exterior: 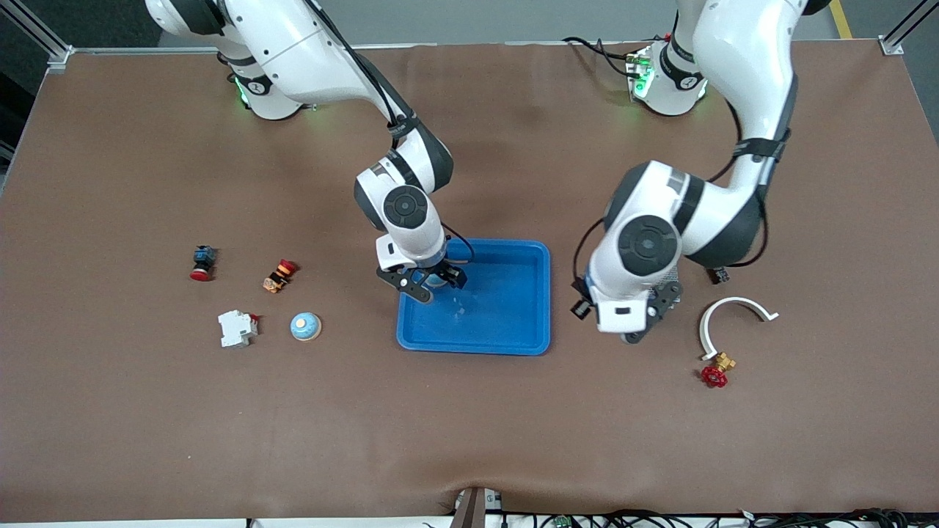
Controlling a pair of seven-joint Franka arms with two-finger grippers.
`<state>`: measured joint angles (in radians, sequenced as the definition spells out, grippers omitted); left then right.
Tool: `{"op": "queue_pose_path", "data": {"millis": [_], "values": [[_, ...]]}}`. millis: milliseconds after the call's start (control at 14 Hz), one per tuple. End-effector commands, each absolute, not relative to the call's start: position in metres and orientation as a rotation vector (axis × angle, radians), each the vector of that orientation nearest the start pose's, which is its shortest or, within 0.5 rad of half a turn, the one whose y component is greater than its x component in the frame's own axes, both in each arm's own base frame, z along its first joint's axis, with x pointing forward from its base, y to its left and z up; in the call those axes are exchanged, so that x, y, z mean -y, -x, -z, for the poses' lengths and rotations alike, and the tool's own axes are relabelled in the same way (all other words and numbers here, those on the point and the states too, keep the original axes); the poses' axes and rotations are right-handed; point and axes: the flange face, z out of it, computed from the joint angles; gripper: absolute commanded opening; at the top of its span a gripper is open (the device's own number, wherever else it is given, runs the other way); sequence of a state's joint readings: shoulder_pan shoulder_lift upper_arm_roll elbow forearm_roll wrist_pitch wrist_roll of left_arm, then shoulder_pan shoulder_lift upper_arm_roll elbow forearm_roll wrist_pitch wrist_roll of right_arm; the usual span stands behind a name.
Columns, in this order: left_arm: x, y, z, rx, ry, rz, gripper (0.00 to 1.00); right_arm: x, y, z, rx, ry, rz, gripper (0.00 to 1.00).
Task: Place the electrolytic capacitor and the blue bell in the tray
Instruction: 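Release the bell and move the right gripper to the second bell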
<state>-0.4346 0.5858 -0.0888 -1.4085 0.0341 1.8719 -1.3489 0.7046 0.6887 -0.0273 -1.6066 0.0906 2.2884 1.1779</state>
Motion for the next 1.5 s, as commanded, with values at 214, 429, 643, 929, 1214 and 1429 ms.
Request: {"op": "queue_pose_path", "data": {"millis": [214,429,643,929,1214,1429], "values": [[0.408,-0.587,-0.333,1.314,2.808,-0.141,0.08,-0.373,-0.583,-0.288,-0.726,3.077,-0.143,1.0],[0.425,-0.58,-0.311,1.136,2.896,-0.123,0.08,-0.289,-0.619,-0.299,-0.614,3.125,-0.152,1.0],[0.434,-0.577,-0.291,1.027,2.94,-0.122,0.08,-0.236,-0.638,-0.305,-0.422,3.178,-0.096,1.0],[0.445,-0.573,-0.255,1.01,2.95,-0.119,0.07,-0.189,-0.642,-0.273,-0.249,3.161,0.005,1.0],[0.45,-0.565,-0.239,1.007,2.94,-0.126,0.07,-0.164,-0.637,-0.247,-0.195,3.148,0.074,1.0],[0.444,-0.554,-0.22,0.988,2.904,-0.16,0.07,-0.142,-0.642,-0.237,-0.131,3.137,0.138,1.0]]}}
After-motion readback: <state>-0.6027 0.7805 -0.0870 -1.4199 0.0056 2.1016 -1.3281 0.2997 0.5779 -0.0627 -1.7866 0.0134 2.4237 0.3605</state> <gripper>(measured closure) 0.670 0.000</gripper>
